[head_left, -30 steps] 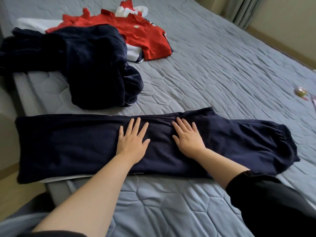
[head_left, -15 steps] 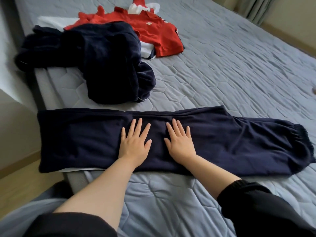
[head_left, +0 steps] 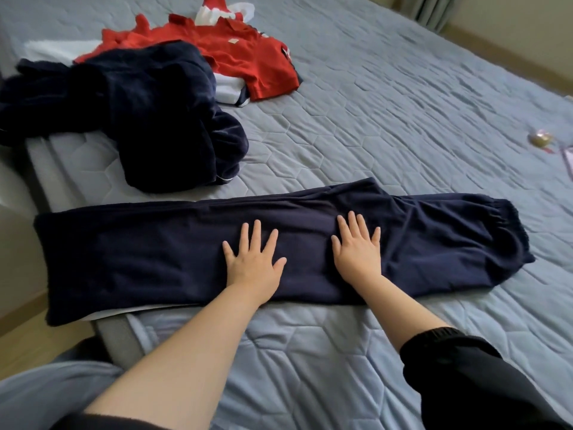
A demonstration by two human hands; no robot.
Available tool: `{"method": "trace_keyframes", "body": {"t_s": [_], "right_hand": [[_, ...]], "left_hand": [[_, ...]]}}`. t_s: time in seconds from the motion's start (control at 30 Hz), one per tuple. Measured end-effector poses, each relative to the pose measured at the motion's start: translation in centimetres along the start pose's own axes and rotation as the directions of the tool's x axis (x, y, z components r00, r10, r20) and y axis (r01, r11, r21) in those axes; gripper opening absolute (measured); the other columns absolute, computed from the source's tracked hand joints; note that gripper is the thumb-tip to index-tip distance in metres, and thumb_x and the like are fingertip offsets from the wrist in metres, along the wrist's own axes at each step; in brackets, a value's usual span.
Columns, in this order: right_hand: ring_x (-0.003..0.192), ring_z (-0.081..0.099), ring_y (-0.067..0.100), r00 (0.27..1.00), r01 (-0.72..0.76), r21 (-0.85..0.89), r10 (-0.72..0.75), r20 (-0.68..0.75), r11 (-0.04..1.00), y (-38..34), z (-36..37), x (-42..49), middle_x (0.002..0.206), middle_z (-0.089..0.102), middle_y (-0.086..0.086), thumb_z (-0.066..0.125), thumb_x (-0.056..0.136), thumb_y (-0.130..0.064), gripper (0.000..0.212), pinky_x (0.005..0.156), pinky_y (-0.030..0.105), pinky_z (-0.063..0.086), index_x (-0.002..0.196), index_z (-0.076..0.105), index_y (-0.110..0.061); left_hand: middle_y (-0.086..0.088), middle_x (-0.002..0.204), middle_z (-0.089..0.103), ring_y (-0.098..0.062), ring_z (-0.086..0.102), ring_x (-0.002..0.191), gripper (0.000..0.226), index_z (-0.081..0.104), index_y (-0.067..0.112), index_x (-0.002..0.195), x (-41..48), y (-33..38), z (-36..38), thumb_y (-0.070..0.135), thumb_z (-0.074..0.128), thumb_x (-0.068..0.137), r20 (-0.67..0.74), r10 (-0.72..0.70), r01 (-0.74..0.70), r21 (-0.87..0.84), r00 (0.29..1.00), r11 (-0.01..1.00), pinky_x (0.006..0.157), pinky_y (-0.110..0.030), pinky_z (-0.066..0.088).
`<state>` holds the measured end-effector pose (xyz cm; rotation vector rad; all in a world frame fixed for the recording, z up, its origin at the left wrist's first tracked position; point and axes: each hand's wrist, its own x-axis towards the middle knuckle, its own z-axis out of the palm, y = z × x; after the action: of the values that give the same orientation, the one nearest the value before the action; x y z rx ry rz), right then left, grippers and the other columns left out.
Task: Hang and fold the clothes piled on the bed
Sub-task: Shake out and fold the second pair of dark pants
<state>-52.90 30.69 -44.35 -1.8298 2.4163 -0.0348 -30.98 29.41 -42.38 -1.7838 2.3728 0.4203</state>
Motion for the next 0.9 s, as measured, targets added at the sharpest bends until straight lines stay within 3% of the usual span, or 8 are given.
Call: {"method": "trace_keyframes", "body": {"t_s": [0.23,0.37,0.5,0.63,0.67,0.8,0.83,0.9], "right_hand": [[0.148,0.003,0.023,0.974,-0.214,0.023,0.215,-0.073,0.977,9.0,-1.8,-1.6,0.160,0.011,0.006,0.034,0.099,-0.035,0.052,0.114,0.056,0.002,0.149,0.029,-0.021],[0.147,0.001,0.027,0.871,-0.442,0.206,0.473,-0.134,0.873,14.4,-2.9,-2.2,0.160,0.006,0.013,0.042,0.097,-0.031,0.052,0.113,0.056,0.002,0.146,0.034,-0.017],[0.143,0.019,0.030,0.526,-0.649,0.591,0.844,-0.106,0.479,19.0,-3.5,-2.8,0.156,0.018,0.017,0.059,0.089,-0.031,0.069,0.114,0.049,0.015,0.146,0.029,-0.008],[0.130,0.042,0.031,0.122,-0.455,0.888,0.983,0.141,-0.071,20.9,-3.9,-2.6,0.142,0.041,0.018,0.069,0.079,-0.036,0.076,0.107,0.037,0.032,0.139,0.035,-0.005],[0.125,0.048,0.030,0.099,-0.388,0.907,0.971,0.218,-0.164,21.3,-4.1,-2.3,0.138,0.048,0.016,0.071,0.078,-0.037,0.074,0.103,0.035,0.036,0.136,0.040,-0.004],[0.089,0.060,0.022,0.203,-0.164,0.893,0.871,0.447,-0.420,21.6,-5.1,-0.8,0.111,0.062,0.005,0.075,0.073,-0.021,0.056,0.078,0.028,0.049,0.123,0.056,-0.005],[0.088,0.060,0.021,0.224,-0.160,0.916,0.890,0.398,-0.369,21.2,-5.5,-0.3,0.107,0.062,0.005,0.071,0.074,-0.014,0.052,0.076,0.026,0.048,0.123,0.057,-0.006],[0.099,0.063,0.024,0.291,-0.164,0.980,0.944,0.155,-0.110,19.7,-6.5,0.8,0.110,0.065,0.009,0.062,0.076,-0.005,0.046,0.081,0.025,0.048,0.121,0.059,-0.004]], "left_hand": [[-0.001,0.159,-0.020,-0.023,-0.020,0.145,0.062,-0.004,0.035,0.151,0.5,10.3,0.5,0.053,0.023,0.099,0.120,0.300,-0.306,0.026,0.946,0.952,0.113,-0.059,0.000],[0.000,0.159,-0.020,-0.023,-0.020,0.145,0.060,-0.007,0.036,0.151,0.4,13.1,1.3,0.052,0.021,0.100,0.189,0.313,-0.327,0.047,0.931,0.944,0.113,-0.058,-0.001],[0.002,0.159,-0.020,-0.022,-0.019,0.145,0.060,-0.006,0.036,0.151,0.7,13.7,1.1,0.052,0.021,0.100,0.220,0.298,-0.316,0.047,0.929,0.948,0.114,-0.057,0.000],[0.003,0.160,-0.014,-0.017,-0.015,0.146,0.061,-0.001,0.034,0.152,1.1,12.6,1.0,0.049,0.027,0.100,0.219,0.304,-0.309,-0.014,0.927,0.951,0.116,-0.050,0.001],[0.004,0.160,-0.013,-0.015,-0.013,0.147,0.061,0.001,0.034,0.152,1.2,12.3,1.0,0.048,0.029,0.100,0.224,0.310,-0.308,-0.045,0.924,0.950,0.116,-0.048,0.001],[0.005,0.161,-0.009,-0.013,-0.011,0.147,0.060,0.006,0.031,0.153,1.2,12.0,0.2,0.043,0.033,0.101,0.239,0.320,-0.290,-0.153,0.917,0.945,0.117,-0.046,0.000],[0.005,0.161,-0.007,-0.012,-0.010,0.147,0.059,0.008,0.030,0.153,1.1,12.0,-0.1,0.042,0.033,0.101,0.236,0.316,-0.275,-0.193,0.919,0.942,0.117,-0.045,0.000],[0.005,0.161,-0.003,-0.011,-0.006,0.147,0.056,0.014,0.027,0.152,1.1,11.8,-0.6,0.038,0.035,0.101,0.214,0.306,-0.233,-0.308,0.928,0.922,0.117,-0.041,0.000]]}}
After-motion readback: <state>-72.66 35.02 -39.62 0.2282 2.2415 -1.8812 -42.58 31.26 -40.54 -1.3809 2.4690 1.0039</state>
